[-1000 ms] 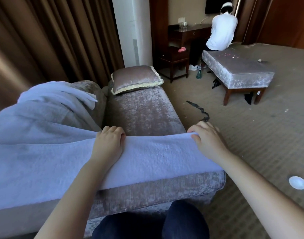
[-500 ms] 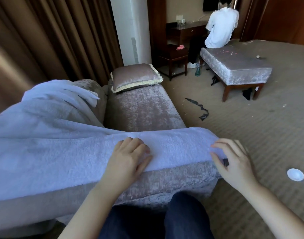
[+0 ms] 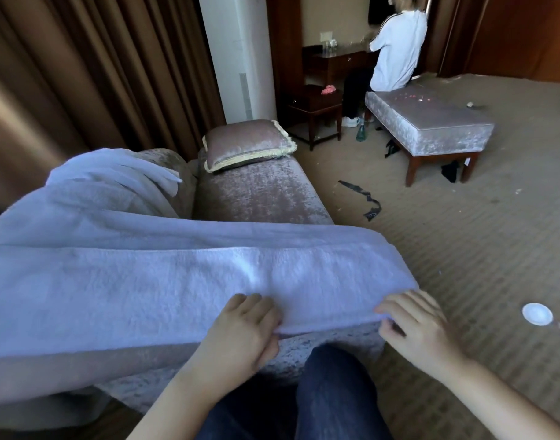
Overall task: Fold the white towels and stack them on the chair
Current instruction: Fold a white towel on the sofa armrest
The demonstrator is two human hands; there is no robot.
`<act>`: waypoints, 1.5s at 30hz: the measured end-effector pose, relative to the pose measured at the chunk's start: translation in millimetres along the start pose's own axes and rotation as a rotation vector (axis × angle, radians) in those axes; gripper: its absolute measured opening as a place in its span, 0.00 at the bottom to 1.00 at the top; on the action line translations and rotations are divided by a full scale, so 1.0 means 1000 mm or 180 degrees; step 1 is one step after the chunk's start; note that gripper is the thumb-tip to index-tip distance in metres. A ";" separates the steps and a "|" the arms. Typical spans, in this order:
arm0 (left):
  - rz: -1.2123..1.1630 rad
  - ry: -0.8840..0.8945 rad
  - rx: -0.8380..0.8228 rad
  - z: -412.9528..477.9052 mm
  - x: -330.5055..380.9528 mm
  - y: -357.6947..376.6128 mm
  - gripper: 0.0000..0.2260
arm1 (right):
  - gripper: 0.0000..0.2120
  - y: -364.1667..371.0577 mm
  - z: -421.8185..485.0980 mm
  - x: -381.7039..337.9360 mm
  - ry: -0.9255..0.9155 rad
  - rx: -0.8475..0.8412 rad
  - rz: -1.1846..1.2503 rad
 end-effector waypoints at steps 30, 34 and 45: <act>0.0219 -0.1882 0.0065 0.037 -0.122 -0.008 0.03 | 0.05 0.037 0.093 0.062 0.1228 -0.0782 0.0020; 0.0458 -0.1752 0.0703 0.027 -0.104 -0.019 0.05 | 0.09 0.024 0.081 0.046 0.0902 0.0000 -0.0224; 0.0807 -0.0892 0.0792 -0.069 -0.048 -0.002 0.17 | 0.10 0.035 -0.010 0.000 -0.0028 -0.0099 -0.0319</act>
Point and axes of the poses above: each hand's wrist, its own z-axis towards the middle knuckle, its own y-axis out of the palm, x = y × z, the point moved 3 cm from there along z, towards the middle knuckle, and after that the axes turned 2 degrees about -x, right-handed, at the moved point
